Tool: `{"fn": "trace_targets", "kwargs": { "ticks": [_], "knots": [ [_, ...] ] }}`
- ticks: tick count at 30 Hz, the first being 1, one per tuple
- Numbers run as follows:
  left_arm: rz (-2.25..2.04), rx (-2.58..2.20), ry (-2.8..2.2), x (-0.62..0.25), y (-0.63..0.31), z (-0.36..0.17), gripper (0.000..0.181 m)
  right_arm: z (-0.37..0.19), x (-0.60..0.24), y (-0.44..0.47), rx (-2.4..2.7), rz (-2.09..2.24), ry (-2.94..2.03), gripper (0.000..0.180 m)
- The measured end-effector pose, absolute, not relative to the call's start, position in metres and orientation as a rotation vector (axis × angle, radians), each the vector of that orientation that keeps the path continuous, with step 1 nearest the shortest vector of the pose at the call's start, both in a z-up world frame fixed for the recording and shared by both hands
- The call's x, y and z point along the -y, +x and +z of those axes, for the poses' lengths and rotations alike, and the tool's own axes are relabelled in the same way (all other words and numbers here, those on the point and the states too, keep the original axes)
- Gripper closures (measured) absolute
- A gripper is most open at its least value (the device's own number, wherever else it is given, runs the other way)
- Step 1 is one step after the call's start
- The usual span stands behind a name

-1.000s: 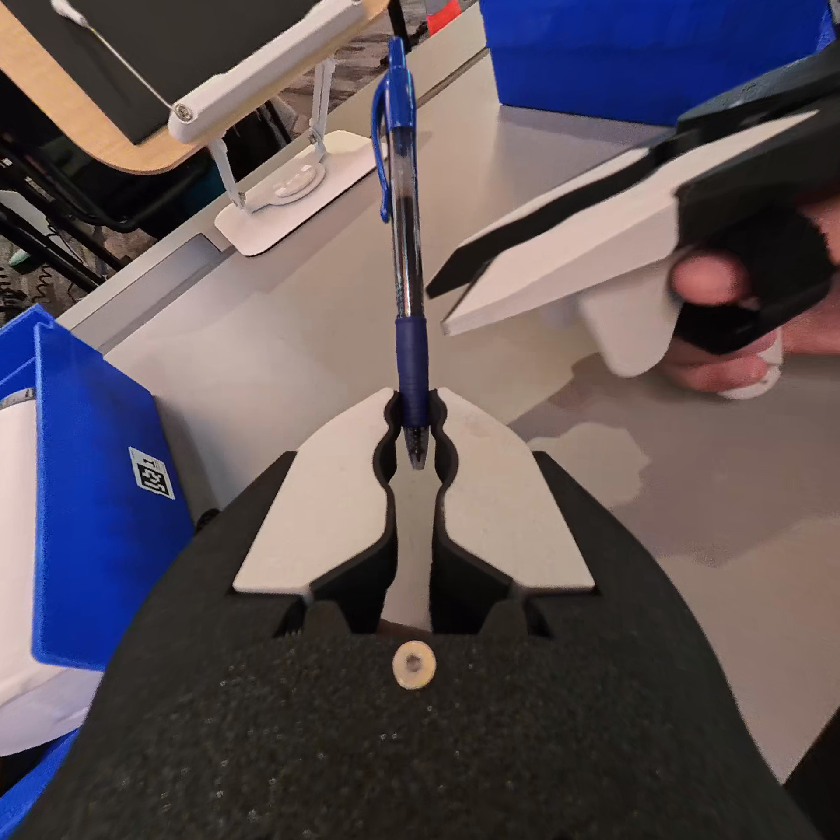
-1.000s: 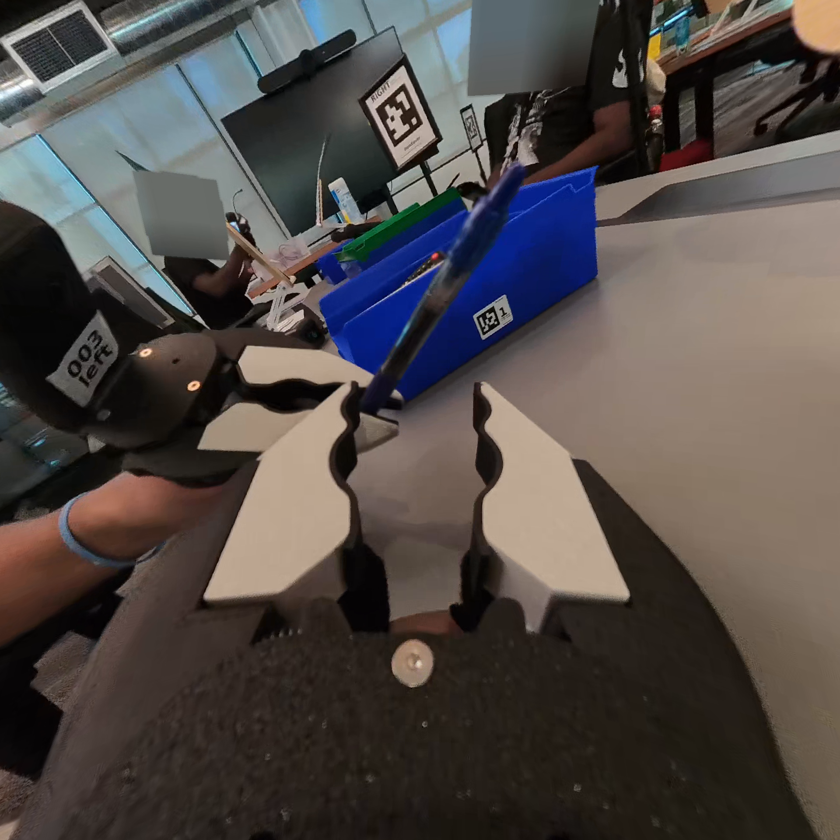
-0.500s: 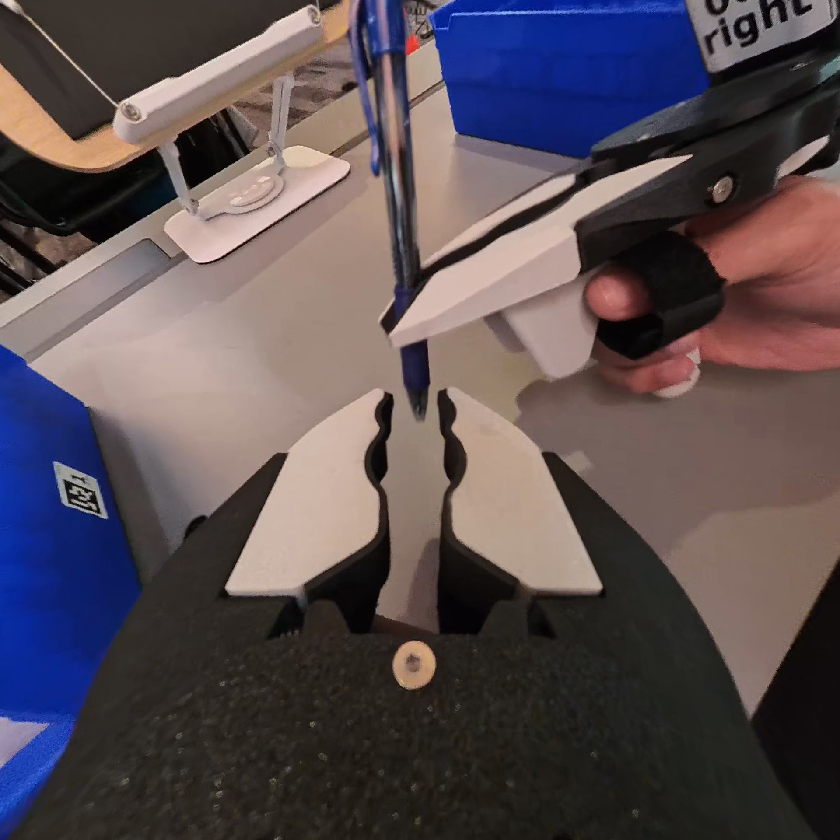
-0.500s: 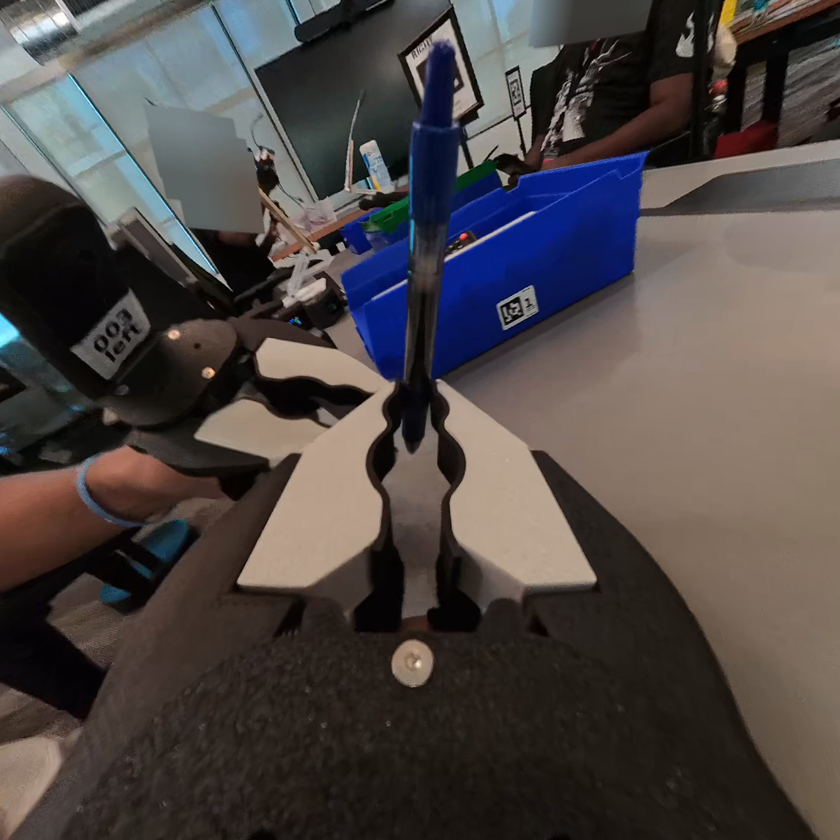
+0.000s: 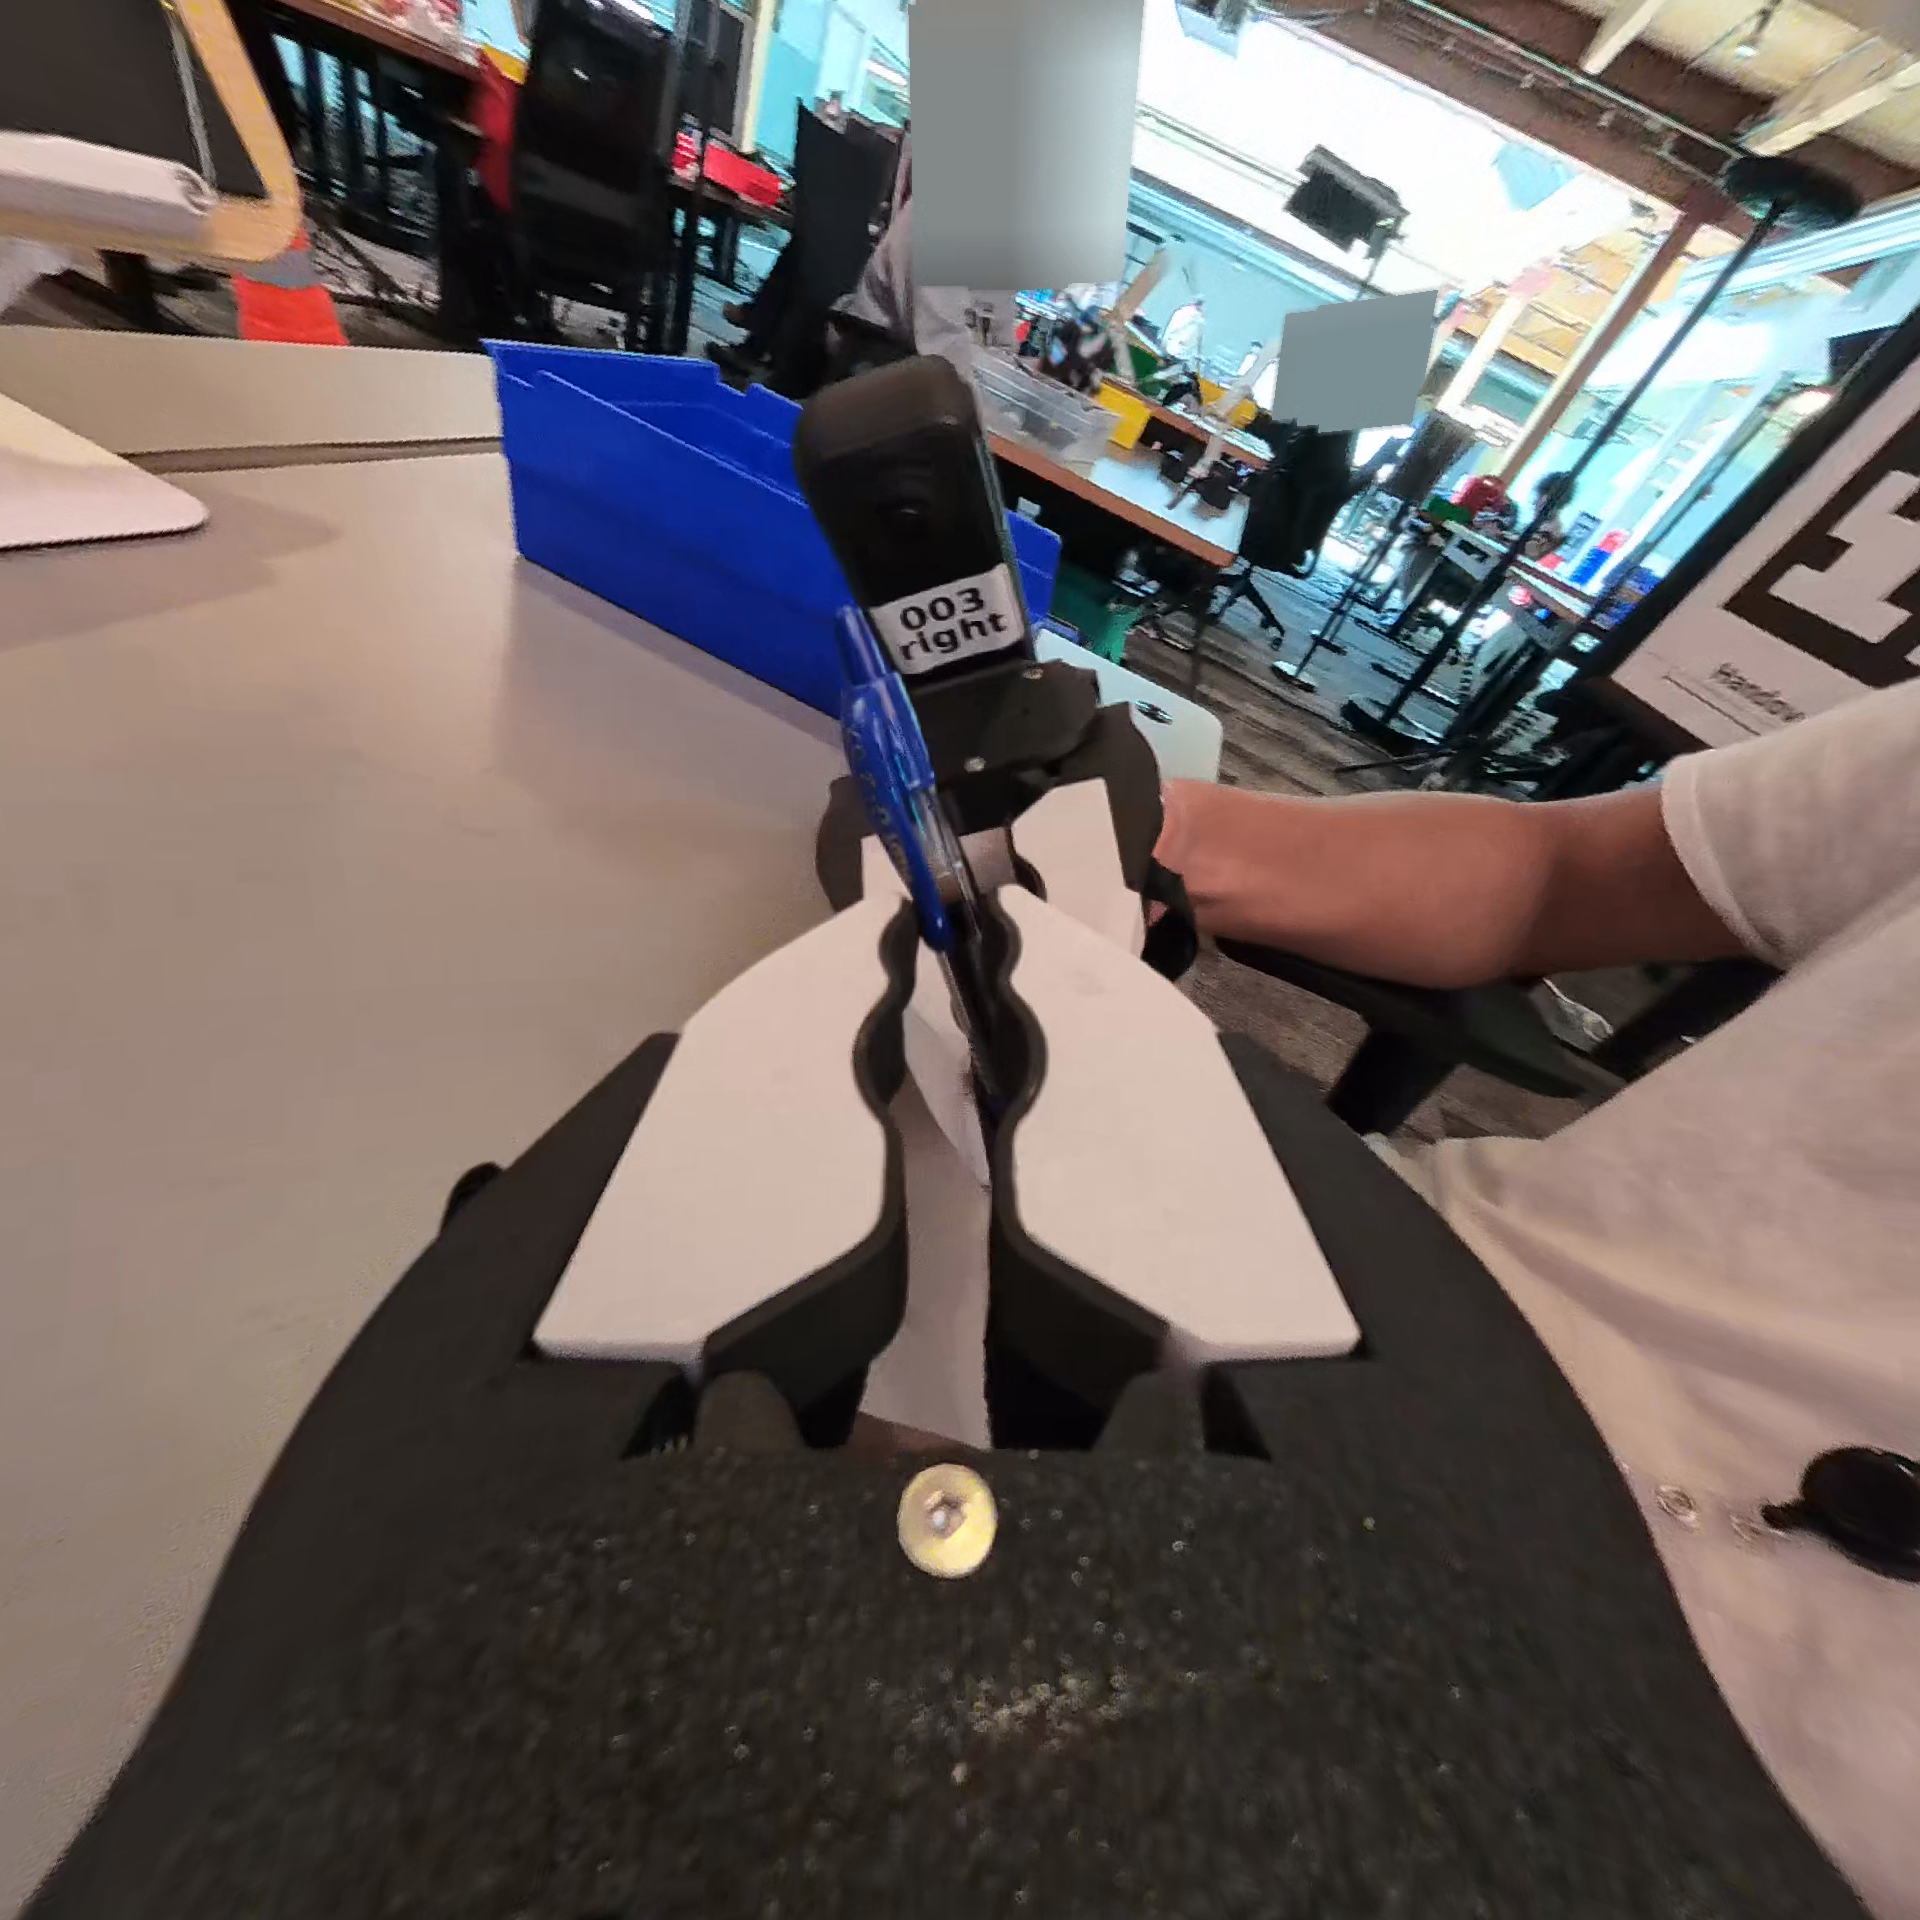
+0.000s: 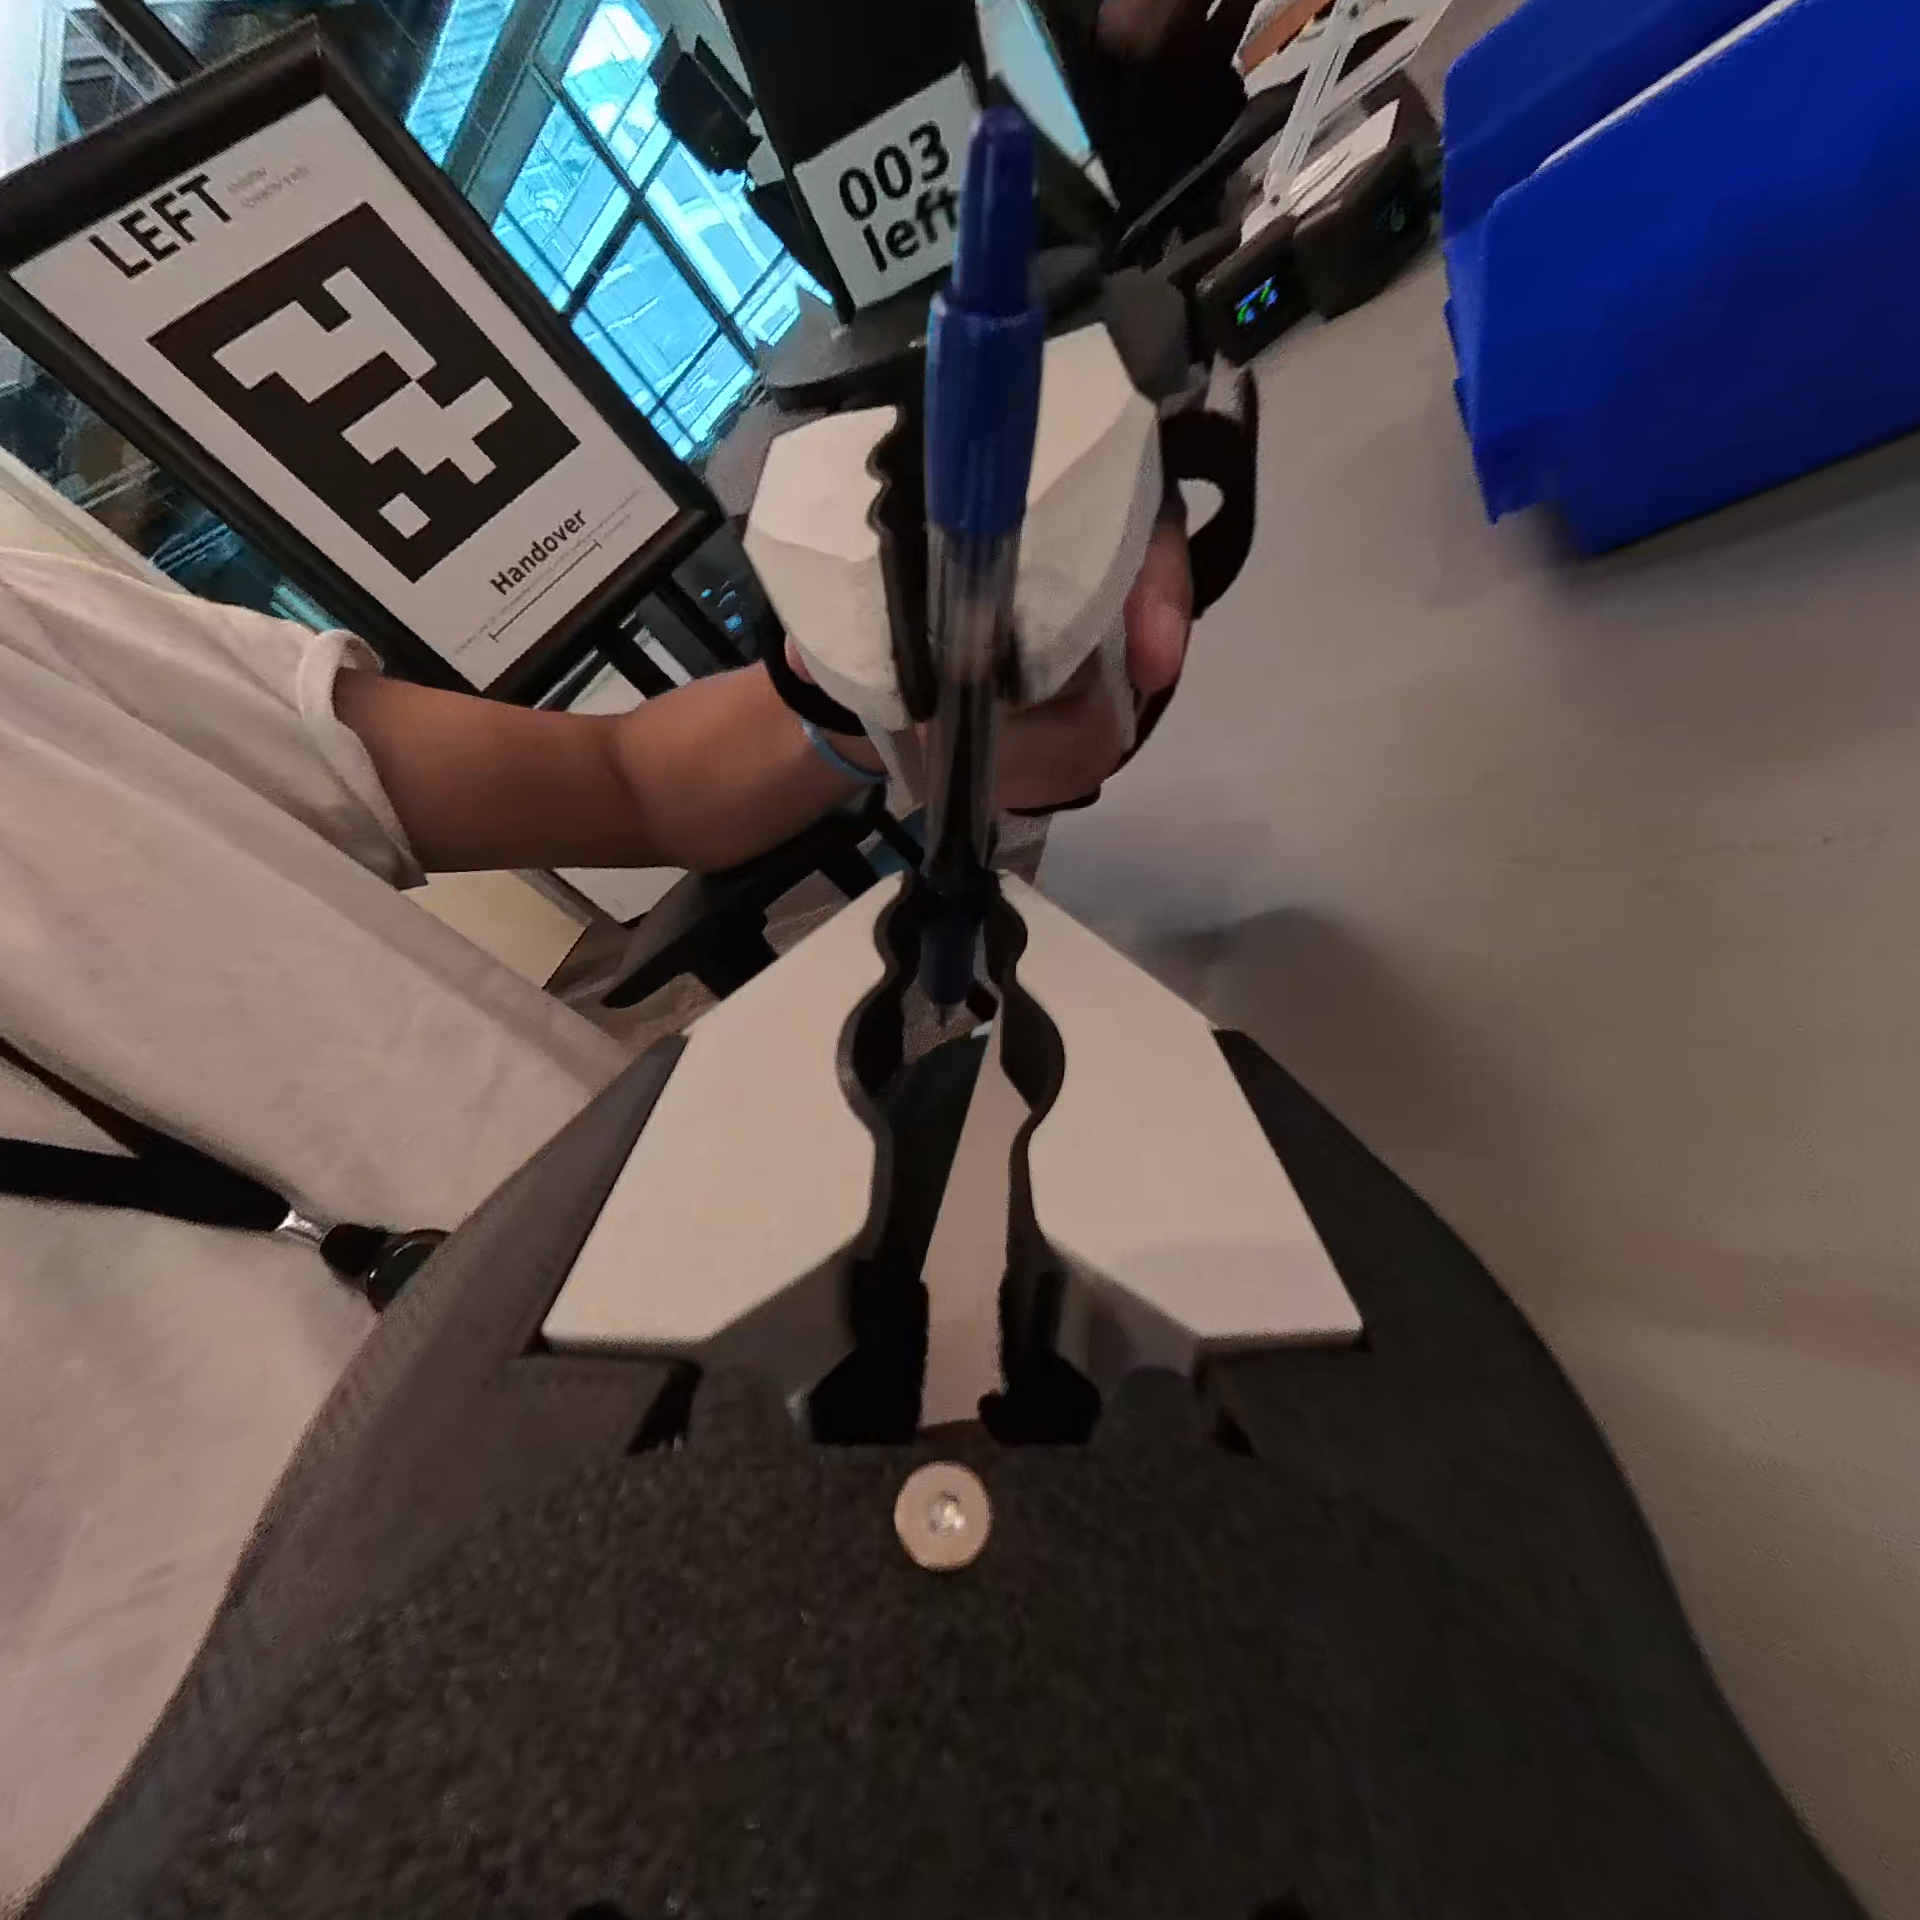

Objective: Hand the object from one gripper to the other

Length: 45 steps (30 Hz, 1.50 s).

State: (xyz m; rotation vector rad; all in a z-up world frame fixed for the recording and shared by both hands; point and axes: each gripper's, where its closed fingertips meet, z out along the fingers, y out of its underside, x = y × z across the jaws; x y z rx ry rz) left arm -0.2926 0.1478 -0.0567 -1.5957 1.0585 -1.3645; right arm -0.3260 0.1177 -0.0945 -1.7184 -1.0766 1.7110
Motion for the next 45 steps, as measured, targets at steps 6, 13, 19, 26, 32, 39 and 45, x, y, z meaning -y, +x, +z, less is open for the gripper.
{"fn": "trace_targets", "kwargs": {
  "ticks": [6,13,19,26,32,39,45],
  "knots": [
    [-1.478,-1.108,-1.631,-0.137,-0.290,-0.065,0.166,-0.098,-0.110,-0.326,1.109,1.732,-1.745,0.168],
    [-1.413,-0.876,-1.605,-0.168,-0.302,-0.047,0.171,-0.084,-0.151,-0.317,0.858,1.578,-1.663,0.155],
    [-1.588,-0.188,-1.273,-0.216,-0.372,0.011,0.171,-0.045,-0.188,-0.297,0.278,1.514,-1.434,0.132],
    [-1.694,-0.077,-1.206,-0.212,-0.365,0.011,0.171,-0.027,-0.171,-0.334,-0.005,1.843,-1.253,0.140],
    [-1.699,-0.124,-1.223,-0.202,-0.348,0.010,0.170,-0.022,-0.172,-0.329,0.001,1.845,-1.205,0.156],
    [-1.650,-0.189,-1.199,-0.195,-0.339,0.012,0.171,-0.020,-0.170,-0.319,0.045,1.832,-1.181,0.170],
    [-1.433,-0.351,-1.310,-0.189,-0.341,0.003,0.136,0.007,-0.184,-0.279,0.187,1.608,-1.162,0.170]
  ]
}}
